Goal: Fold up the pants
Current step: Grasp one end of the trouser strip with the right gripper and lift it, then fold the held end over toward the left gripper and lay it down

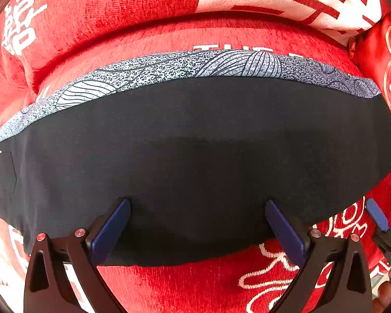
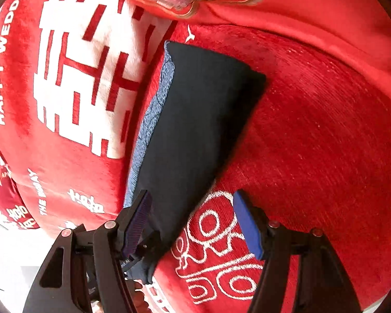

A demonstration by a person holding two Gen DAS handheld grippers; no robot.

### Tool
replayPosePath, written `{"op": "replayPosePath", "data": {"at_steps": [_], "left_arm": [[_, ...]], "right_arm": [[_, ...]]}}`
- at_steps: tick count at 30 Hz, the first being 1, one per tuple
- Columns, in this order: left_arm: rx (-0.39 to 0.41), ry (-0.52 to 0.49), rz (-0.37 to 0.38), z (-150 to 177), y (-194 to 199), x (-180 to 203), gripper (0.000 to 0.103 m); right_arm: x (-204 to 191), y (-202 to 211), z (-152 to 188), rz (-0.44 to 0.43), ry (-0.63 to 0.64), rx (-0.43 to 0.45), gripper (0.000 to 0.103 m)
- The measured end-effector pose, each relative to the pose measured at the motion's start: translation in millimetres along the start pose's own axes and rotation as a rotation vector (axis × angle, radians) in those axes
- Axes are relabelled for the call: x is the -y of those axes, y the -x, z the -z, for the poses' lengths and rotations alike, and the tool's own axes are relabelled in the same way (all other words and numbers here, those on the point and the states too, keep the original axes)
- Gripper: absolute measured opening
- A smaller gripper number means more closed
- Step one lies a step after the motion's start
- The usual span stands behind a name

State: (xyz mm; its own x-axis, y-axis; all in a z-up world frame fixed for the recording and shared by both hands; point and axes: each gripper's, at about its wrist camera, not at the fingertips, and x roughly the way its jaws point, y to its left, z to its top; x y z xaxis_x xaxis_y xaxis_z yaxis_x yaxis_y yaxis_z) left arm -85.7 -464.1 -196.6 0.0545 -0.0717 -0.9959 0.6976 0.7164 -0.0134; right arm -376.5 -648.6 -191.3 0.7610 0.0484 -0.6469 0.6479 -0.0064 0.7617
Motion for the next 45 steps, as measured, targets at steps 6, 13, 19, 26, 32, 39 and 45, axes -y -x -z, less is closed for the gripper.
{"op": "replayPosePath", "data": {"at_steps": [6, 13, 19, 26, 32, 39, 45], "left_arm": [[-0.001, 0.001, 0.001, -1.2, -0.1, 0.4, 0.103], [0.005, 0.0, 0.001, -2.1, -1.2, 2.0, 0.103], [0.006, 0.03, 0.031, -8.6, 16.7, 6.0, 0.078], [0.103, -0.106, 0.108, -10.0, 36.1, 45.0, 0.077], [0.181, -0.134, 0.099, 8.0, 11.8, 53.2, 0.078], [0.24, -0.137, 0.161, 16.9, 15.7, 47.9, 0.078], [0.257, -0.138, 0.233, 24.3, 22.6, 32.5, 0.078]], "right_arm": [[-6.7, -10.9, -13.3, -0.058, 0.005, 0.04, 0.071], [-20.3, -27.6, -23.2, -0.084, 0.037, 0.078, 0.071], [-20.0, -32.7, -33.4, 0.008, -0.012, 0.018, 0.02], [-37.8, -16.2, -29.8, 0.025, 0.075, 0.012, 0.015], [-75.2, -12.1, -20.2, 0.068, 0.211, 0.014, 0.014], [-136.2, -15.7, 9.6, 0.132, 0.435, 0.026, 0.014], [-192.3, -33.1, 52.9, 0.212, 0.675, -0.01, 0.014]]}}
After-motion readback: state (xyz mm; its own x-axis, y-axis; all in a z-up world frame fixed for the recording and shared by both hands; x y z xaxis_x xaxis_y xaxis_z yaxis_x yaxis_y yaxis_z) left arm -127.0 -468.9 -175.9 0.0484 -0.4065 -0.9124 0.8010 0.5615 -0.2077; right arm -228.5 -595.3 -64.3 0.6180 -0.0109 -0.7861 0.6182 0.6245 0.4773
